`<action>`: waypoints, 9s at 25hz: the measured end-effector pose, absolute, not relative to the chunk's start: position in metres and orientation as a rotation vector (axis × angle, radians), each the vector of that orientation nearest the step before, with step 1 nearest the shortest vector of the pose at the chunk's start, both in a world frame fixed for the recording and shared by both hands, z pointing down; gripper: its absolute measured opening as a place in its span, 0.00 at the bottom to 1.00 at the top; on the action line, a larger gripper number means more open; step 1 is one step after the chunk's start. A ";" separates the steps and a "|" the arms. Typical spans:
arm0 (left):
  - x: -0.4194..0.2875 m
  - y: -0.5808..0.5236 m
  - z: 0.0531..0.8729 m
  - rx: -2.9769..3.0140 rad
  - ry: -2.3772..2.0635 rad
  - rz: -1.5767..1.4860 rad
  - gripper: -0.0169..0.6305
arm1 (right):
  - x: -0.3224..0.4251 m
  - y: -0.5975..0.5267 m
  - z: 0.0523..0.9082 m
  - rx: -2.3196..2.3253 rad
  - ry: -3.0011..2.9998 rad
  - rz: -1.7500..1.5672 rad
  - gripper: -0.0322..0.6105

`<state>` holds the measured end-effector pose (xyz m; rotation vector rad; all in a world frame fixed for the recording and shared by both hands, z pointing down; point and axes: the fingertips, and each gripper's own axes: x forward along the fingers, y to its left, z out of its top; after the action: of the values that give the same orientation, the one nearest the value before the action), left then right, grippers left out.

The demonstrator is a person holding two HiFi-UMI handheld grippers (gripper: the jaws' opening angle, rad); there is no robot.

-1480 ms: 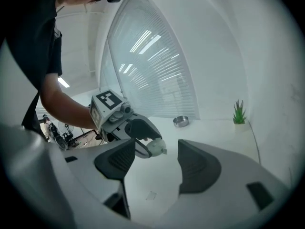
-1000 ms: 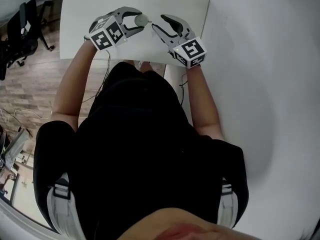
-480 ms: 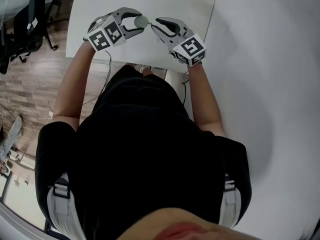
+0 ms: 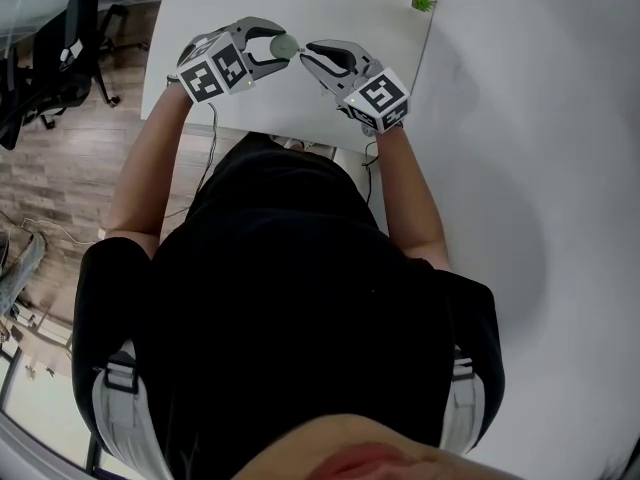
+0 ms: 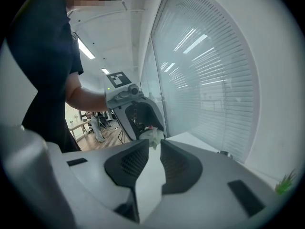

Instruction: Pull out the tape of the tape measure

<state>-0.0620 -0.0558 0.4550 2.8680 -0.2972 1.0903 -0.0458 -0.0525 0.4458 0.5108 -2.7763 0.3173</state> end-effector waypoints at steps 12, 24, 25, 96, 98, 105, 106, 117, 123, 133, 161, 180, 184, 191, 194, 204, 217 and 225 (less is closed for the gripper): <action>-0.058 -0.053 0.455 2.879 -0.275 1.124 0.38 | -0.048 -0.050 0.448 0.493 -2.766 0.270 0.12; -0.063 -0.053 0.454 2.869 -0.299 1.095 0.37 | -0.050 -0.050 0.445 0.521 -2.742 0.208 0.07; -0.064 -0.054 0.453 2.868 -0.306 1.091 0.37 | -0.049 -0.050 0.444 0.527 -2.740 0.205 0.07; -0.094 -0.101 0.465 2.755 -0.566 1.098 0.37 | 0.096 -0.097 0.443 1.051 -2.621 0.296 0.07; -0.096 -0.101 0.466 2.755 -0.572 1.108 0.37 | 0.100 -0.097 0.443 1.065 -2.614 0.296 0.07; -0.099 -0.103 0.467 2.736 -0.593 1.083 0.37 | 0.107 -0.096 0.447 1.090 -2.600 0.301 0.07; -0.099 -0.103 0.468 2.733 -0.596 1.083 0.37 | 0.107 -0.096 0.448 1.092 -2.599 0.301 0.07; -0.098 -0.109 0.471 2.716 -0.630 1.075 0.37 | 0.110 -0.098 0.449 1.113 -2.595 0.300 0.07; -0.105 -0.115 0.476 2.687 -0.678 1.093 0.37 | 0.119 -0.102 0.448 1.154 -2.595 0.317 0.06; -0.112 -0.122 0.486 2.661 -0.711 1.087 0.37 | 0.133 -0.107 0.458 1.190 -2.567 0.345 0.07; -0.108 -0.102 0.571 2.603 -0.729 1.094 0.37 | 0.172 -0.087 0.536 1.277 -2.448 0.500 0.07; -0.117 -0.107 0.651 2.508 -0.773 1.041 0.38 | 0.165 -0.085 0.629 1.272 -2.328 0.606 0.07; -0.118 -0.116 0.669 2.489 -0.774 1.049 0.38 | 0.165 -0.091 0.649 1.278 -2.310 0.629 0.07; -0.113 -0.118 0.688 2.468 -0.775 1.092 0.38 | 0.169 -0.090 0.669 1.276 -2.287 0.642 0.07; -0.111 -0.118 0.695 2.459 -0.783 1.102 0.38 | 0.170 -0.090 0.678 1.264 -2.275 0.643 0.07; -0.108 -0.122 0.723 2.412 -0.794 1.076 0.38 | 0.174 -0.094 0.707 1.275 -2.234 0.689 0.07; -0.106 -0.124 0.750 2.384 -0.772 1.103 0.38 | 0.175 -0.095 0.746 1.217 -2.176 0.717 0.07; -0.108 -0.125 0.757 2.372 -0.738 1.112 0.38 | 0.173 -0.099 0.753 1.187 -2.159 0.721 0.07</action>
<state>-0.1078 -0.1250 0.7574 2.3720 -0.7383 1.1117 0.1732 -0.0990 0.7531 1.1874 -2.1594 0.7206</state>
